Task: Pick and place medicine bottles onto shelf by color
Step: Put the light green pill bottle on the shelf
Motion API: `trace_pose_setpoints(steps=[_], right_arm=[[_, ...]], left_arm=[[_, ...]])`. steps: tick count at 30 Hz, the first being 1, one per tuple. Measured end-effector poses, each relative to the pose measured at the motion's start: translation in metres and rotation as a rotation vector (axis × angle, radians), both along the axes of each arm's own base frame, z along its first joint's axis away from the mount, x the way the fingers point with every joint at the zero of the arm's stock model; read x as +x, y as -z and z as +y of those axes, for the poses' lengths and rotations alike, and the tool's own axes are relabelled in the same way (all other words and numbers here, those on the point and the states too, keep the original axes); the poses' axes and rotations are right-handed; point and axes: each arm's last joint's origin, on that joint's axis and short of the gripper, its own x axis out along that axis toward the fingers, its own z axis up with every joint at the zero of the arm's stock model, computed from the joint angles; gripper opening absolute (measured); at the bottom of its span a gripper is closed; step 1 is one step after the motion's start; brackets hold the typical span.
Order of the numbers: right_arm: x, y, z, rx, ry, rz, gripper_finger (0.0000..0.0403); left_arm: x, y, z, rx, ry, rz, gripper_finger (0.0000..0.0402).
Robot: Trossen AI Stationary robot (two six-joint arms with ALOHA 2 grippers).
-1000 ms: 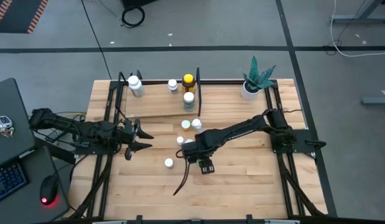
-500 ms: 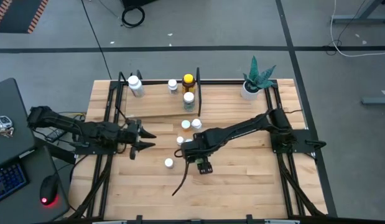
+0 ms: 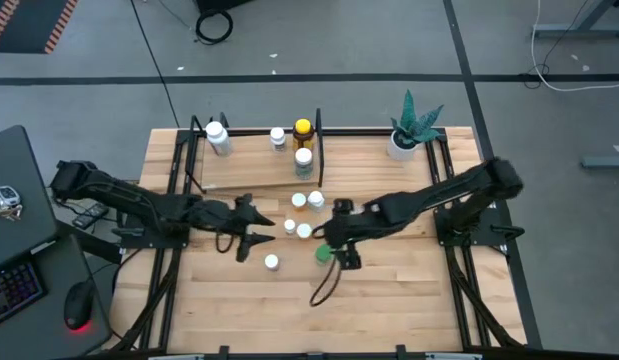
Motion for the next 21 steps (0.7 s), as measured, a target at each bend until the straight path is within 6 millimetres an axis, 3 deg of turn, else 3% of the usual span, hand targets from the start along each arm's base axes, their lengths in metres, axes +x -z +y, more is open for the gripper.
trace_pose_setpoints(steps=[10, 21], right_arm=[[-0.065, -0.015, -0.018, 0.019, -0.032, -0.235, 0.0353], [-0.124, -0.033, -0.036, 0.021, 0.029, -0.426, 0.0352]], left_arm=[[0.065, -0.011, -0.016, 0.021, 0.043, 0.213, 0.0292], [0.13, -0.011, -0.032, 0.064, 0.052, 0.395, 0.0296]])
